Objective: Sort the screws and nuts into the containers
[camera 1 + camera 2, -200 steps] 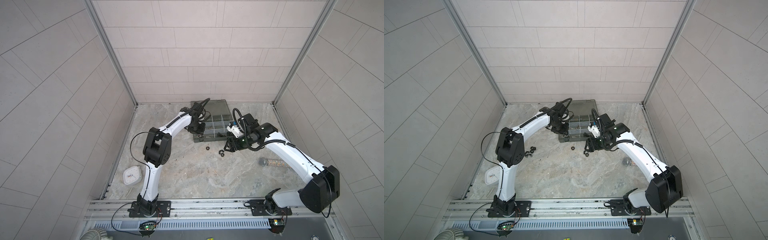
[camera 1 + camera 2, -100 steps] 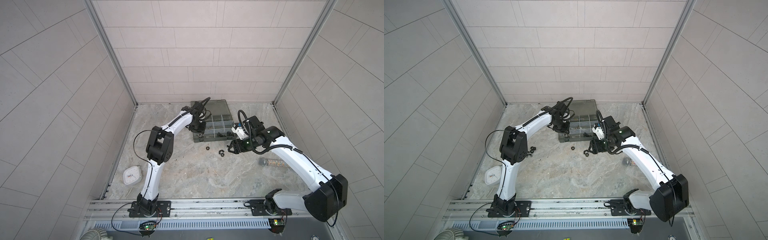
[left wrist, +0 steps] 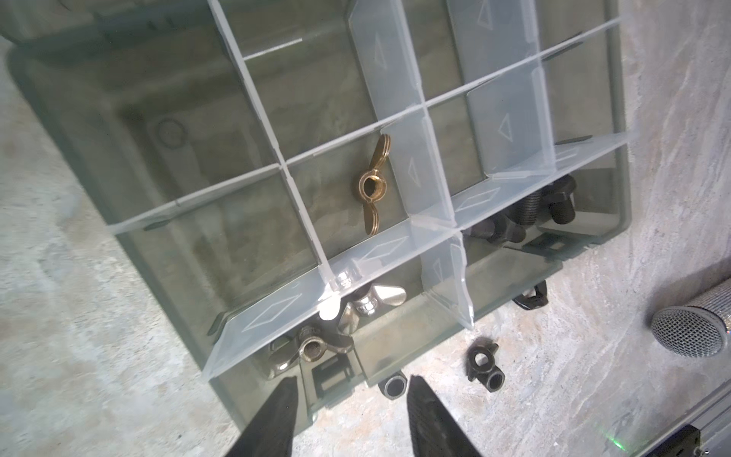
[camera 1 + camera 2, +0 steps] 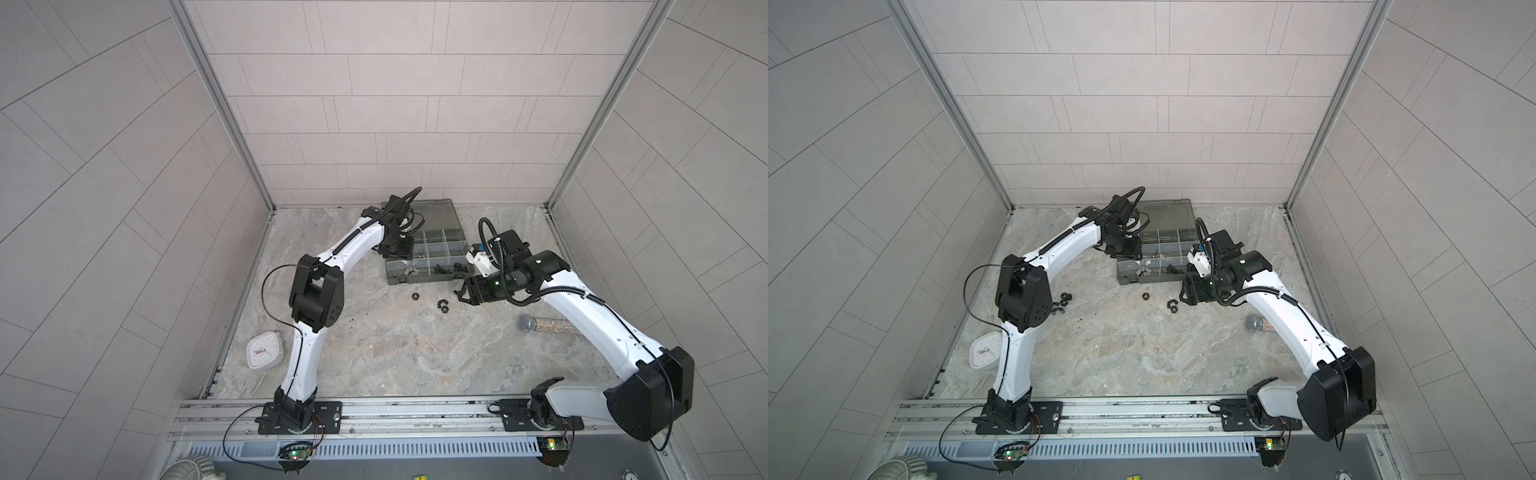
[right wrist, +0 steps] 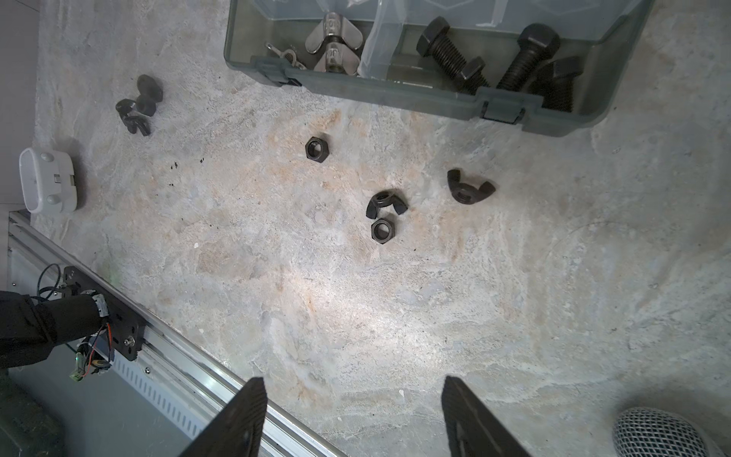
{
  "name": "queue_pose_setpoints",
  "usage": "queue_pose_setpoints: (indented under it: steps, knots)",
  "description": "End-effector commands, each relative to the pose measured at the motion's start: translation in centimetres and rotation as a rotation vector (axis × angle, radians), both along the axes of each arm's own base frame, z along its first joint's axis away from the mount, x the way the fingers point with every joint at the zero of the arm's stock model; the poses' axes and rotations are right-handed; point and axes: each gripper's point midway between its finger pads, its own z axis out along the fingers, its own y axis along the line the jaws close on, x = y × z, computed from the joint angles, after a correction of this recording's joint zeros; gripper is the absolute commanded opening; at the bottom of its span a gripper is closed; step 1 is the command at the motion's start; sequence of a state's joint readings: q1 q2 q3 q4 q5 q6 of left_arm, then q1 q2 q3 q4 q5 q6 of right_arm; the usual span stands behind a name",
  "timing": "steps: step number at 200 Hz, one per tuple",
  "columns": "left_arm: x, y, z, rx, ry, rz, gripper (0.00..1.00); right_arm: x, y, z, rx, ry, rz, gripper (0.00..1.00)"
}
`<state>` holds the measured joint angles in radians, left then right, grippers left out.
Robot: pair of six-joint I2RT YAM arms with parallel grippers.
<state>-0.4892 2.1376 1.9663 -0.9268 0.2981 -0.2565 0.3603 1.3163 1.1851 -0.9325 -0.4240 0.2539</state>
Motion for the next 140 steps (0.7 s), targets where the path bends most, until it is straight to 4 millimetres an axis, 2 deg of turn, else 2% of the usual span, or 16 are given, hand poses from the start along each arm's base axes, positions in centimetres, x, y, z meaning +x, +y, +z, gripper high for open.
queue_pose_setpoints:
  steps: [1,37,69,100,140]
  knots:
    - [-0.8,1.8,4.7,0.028,-0.091,-0.001,0.52,0.8,0.3,0.1,0.0,-0.007,0.016,0.72]
    - [-2.2,5.0,5.0,0.052,-0.106,0.045,0.54,2.2,-0.2,-0.5,-0.048,0.007,-0.018,0.72]
    - [-2.6,8.5,5.8,0.008,-0.132,0.135,0.56,3.5,0.2,-0.8,-0.047,0.026,-0.051,0.72]
    - [-2.6,11.8,7.6,-0.06,-0.196,0.219,0.7,4.5,0.8,-1.1,-0.036,0.051,-0.057,0.71]
    - [-3.0,13.9,9.6,-0.103,-0.294,0.249,0.83,6.2,1.7,-1.5,-0.02,0.059,-0.057,0.71]
